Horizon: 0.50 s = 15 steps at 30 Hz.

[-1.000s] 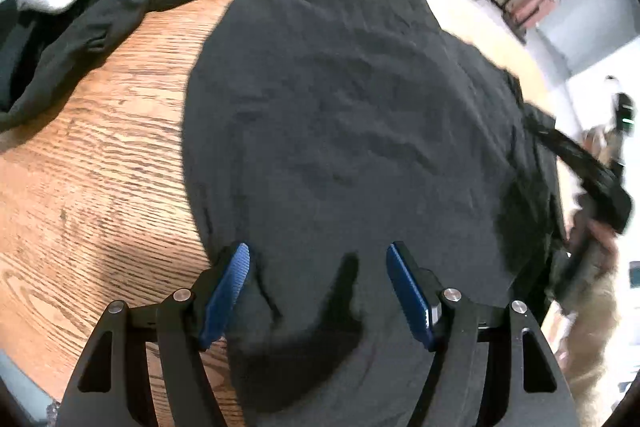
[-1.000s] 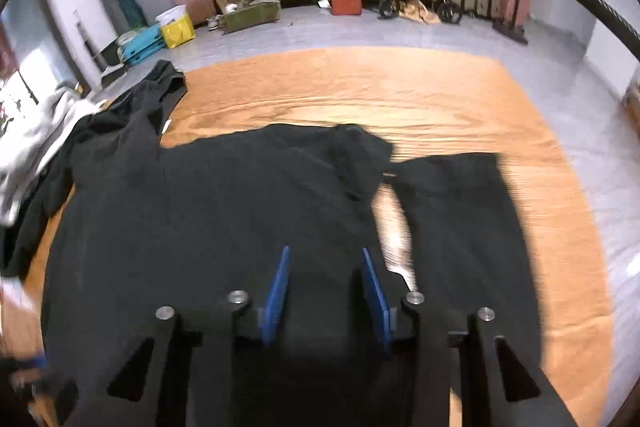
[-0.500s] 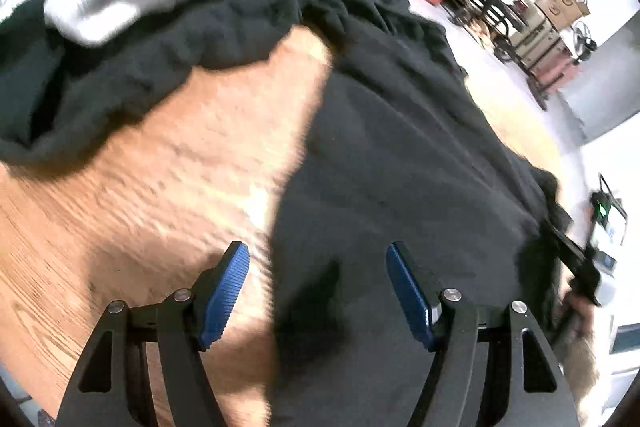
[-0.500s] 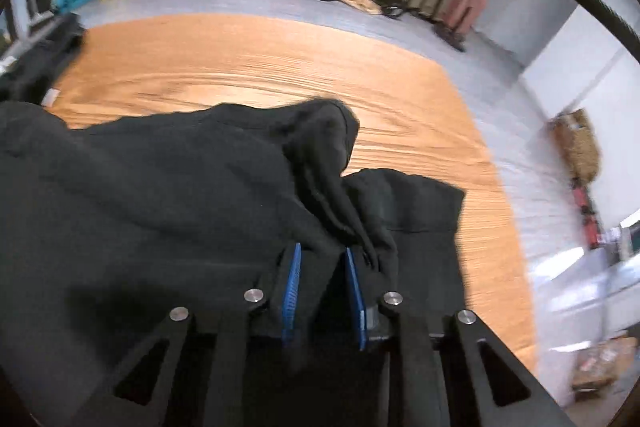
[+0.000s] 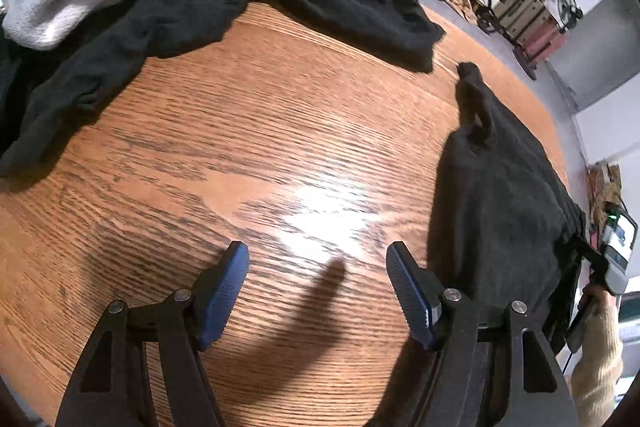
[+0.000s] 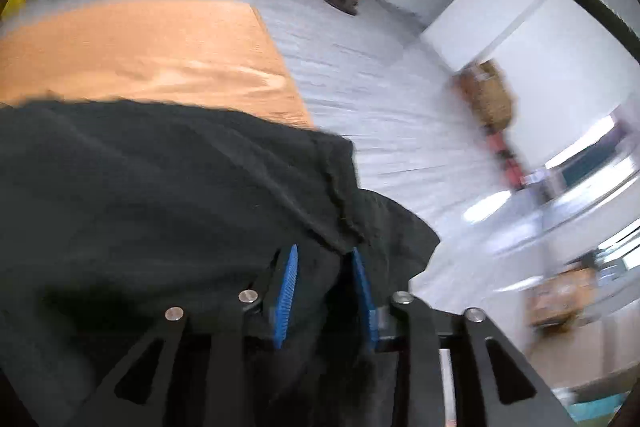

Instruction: Fold clothes

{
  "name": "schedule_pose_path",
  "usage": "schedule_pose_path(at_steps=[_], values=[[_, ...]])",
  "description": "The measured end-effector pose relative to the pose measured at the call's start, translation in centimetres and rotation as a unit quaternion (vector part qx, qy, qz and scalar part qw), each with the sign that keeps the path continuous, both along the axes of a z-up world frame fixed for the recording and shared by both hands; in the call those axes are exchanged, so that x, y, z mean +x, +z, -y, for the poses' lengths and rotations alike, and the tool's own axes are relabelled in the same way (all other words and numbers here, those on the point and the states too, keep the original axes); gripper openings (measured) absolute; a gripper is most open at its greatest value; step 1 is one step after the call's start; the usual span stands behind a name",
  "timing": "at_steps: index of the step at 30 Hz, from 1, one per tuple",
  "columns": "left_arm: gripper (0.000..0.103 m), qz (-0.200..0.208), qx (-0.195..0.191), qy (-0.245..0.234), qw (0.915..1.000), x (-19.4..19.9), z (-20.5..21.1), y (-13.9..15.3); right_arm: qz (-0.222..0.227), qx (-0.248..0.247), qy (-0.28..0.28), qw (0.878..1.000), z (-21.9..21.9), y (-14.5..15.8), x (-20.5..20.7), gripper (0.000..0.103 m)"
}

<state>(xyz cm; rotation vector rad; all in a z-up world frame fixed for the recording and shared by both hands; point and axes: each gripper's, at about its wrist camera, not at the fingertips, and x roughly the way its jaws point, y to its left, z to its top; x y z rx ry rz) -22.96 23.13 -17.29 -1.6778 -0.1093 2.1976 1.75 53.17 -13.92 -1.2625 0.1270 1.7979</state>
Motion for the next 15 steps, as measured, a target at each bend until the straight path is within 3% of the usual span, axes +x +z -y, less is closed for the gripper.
schedule_pose_path(at_steps=[3, 5, 8, 12, 13, 15], values=[[0.072, 0.001, 0.004, -0.01, 0.9999, 0.8, -1.1, 0.4, -0.096, -0.059, 0.095, 0.989, 5.6, 3.2, 1.3, 0.05], [0.072, 0.001, 0.003, -0.025, 0.9997, 1.2, -2.6, 0.2, -0.138, -0.102, 0.184, 0.968, 10.7, 5.2, 0.9, 0.059], [0.071, 0.001, 0.01, -0.031, 0.9995, 0.9, -4.2, -0.2, -0.15, -0.164, 0.281, 0.934, 17.4, 6.6, 0.1, 0.064], [0.063, 0.012, 0.027, -0.04, 0.9988, 0.1, -6.5, -0.9, -0.153, -0.236, 0.382, 0.881, 25.6, 5.9, 3.1, 0.074], [0.06, 0.012, 0.024, -0.049, 0.9984, 0.2, -7.3, -1.1, -0.148, -0.243, 0.402, 0.87, 27.2, 5.5, 4.3, 0.077], [0.039, 0.0, 0.017, -0.073, 0.9972, 0.8, -8.6, -1.0, -0.131, -0.239, 0.429, 0.861, 30.4, 4.5, 5.5, 0.081]])
